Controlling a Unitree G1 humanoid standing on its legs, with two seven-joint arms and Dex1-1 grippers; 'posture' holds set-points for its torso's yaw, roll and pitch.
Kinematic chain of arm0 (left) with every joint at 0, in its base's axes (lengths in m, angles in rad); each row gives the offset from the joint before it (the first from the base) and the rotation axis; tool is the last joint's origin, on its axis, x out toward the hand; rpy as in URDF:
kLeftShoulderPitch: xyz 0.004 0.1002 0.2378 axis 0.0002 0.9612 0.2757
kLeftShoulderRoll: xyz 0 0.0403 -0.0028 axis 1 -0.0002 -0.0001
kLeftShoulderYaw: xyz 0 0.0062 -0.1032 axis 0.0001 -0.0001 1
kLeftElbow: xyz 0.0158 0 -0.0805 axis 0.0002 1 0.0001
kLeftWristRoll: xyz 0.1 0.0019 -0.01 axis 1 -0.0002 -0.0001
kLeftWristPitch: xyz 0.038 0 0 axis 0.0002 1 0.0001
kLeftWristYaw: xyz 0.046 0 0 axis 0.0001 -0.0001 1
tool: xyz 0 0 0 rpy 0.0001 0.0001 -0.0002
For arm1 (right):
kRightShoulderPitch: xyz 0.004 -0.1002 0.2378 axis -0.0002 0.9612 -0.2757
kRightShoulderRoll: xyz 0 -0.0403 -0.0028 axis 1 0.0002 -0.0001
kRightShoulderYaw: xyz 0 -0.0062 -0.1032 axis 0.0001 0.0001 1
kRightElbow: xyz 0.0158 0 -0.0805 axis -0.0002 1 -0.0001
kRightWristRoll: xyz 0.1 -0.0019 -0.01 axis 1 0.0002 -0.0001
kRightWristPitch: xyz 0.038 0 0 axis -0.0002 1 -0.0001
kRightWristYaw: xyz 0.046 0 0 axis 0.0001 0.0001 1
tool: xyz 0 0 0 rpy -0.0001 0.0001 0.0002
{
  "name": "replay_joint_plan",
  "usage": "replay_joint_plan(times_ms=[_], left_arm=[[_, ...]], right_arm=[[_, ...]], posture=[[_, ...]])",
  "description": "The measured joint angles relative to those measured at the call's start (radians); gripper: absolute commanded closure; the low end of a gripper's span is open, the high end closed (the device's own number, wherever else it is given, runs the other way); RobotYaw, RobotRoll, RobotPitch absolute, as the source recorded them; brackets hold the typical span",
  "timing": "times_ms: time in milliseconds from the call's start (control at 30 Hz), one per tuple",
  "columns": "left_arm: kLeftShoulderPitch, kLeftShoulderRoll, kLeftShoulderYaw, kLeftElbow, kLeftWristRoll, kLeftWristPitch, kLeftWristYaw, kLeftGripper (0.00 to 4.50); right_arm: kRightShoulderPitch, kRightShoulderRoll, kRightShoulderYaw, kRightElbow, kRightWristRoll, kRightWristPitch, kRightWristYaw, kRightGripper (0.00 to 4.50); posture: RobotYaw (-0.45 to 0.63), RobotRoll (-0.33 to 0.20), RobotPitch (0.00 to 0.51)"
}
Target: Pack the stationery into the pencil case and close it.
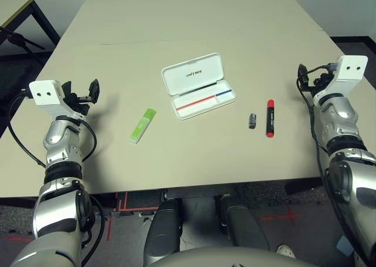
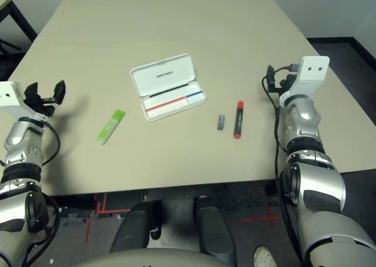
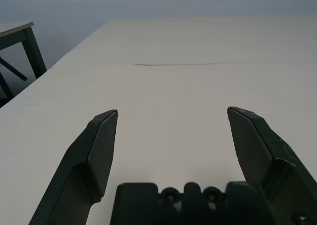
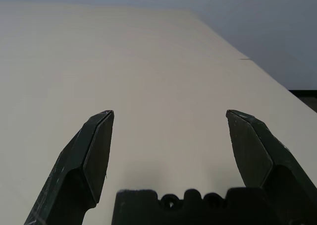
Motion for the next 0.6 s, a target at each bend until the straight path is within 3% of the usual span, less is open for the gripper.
replay_joint_plan(times_ms=[333,467,600], left_arm=[[-0.004,0.004,-0.005,-0.009,-0.004,0.014,-0.054,0.04],[0.028,0.002,-0.086,-0.144,0.006,0.046,-0.169,0.04],[0.083,-0.022,-0.177,-0.298,0.012,0.110,-0.251,0.04]], right_arm=[[0.088,-0.087,0.123,-0.244,0.038,0.245,0.529,0.00],[0.155,-0.154,0.206,-0.369,0.032,0.330,0.716,0.00],[0.198,-0.184,0.246,-0.428,0.028,0.381,0.797,0.00]], posture=[[-0.06,0.000,0.133],[-0.06,0.000,0.130],[-0.06,0.000,0.130]])
